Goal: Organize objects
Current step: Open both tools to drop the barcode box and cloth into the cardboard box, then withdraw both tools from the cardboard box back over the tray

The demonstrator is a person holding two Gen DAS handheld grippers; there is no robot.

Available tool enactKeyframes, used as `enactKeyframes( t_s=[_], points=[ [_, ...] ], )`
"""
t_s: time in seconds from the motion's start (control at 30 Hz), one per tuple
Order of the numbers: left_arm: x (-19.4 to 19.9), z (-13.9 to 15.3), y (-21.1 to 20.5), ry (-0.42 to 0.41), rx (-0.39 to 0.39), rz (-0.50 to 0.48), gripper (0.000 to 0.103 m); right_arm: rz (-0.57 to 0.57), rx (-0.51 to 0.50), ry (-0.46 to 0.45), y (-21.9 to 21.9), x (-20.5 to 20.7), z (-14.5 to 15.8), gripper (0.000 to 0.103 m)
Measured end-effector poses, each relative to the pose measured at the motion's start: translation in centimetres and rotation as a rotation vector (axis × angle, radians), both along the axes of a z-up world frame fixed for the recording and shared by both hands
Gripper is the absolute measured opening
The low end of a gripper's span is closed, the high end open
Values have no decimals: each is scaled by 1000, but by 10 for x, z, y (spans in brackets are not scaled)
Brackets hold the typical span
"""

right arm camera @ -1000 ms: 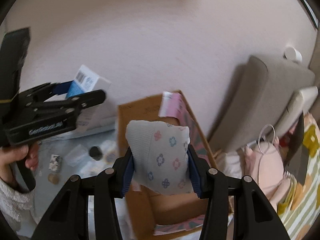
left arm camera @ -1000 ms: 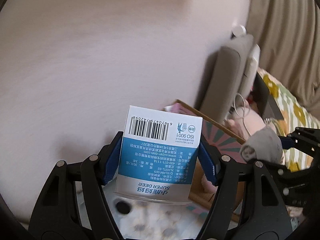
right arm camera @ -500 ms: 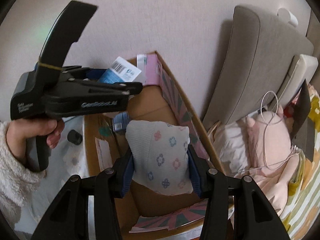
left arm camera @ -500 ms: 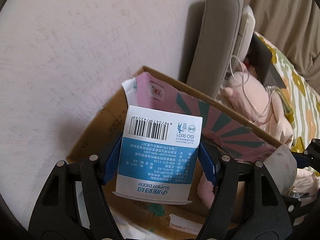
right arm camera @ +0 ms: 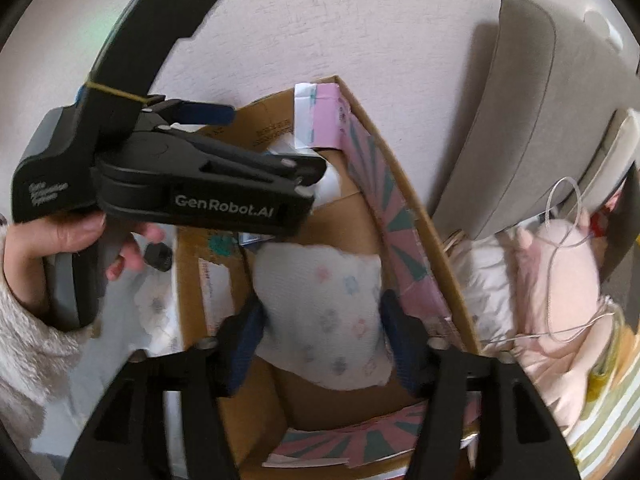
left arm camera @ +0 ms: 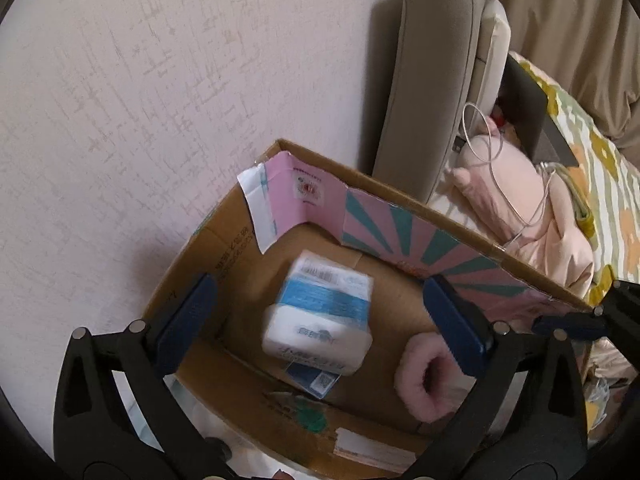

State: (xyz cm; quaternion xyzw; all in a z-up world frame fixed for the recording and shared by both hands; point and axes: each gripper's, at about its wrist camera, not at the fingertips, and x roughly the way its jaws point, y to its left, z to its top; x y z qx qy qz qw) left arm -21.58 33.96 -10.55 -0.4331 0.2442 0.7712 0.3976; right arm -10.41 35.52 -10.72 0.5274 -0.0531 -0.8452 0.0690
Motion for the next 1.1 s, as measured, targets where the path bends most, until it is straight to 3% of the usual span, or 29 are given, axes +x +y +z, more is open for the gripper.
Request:
enactKeyframes(
  t_s=[0.07, 0.1, 0.53, 0.83, 1.1],
  points=[
    [1, 1, 0, -4, 0, -1, 103, -5, -16, 26, 0, 2, 3, 90],
    [2, 0, 0, -4, -2, -1, 103, -6, -14, 36, 0, 3, 4, 91],
    [16, 20, -13, 8, 10, 0, 103, -13, 5, 75, 2, 10, 16, 92],
    [24, 75, -54, 48, 92, 77, 103, 17, 46, 133, -12, 18, 45, 92],
    [41, 135, -139, 122, 199, 225, 103, 83, 24, 238, -41, 25, 88, 92]
  ],
)
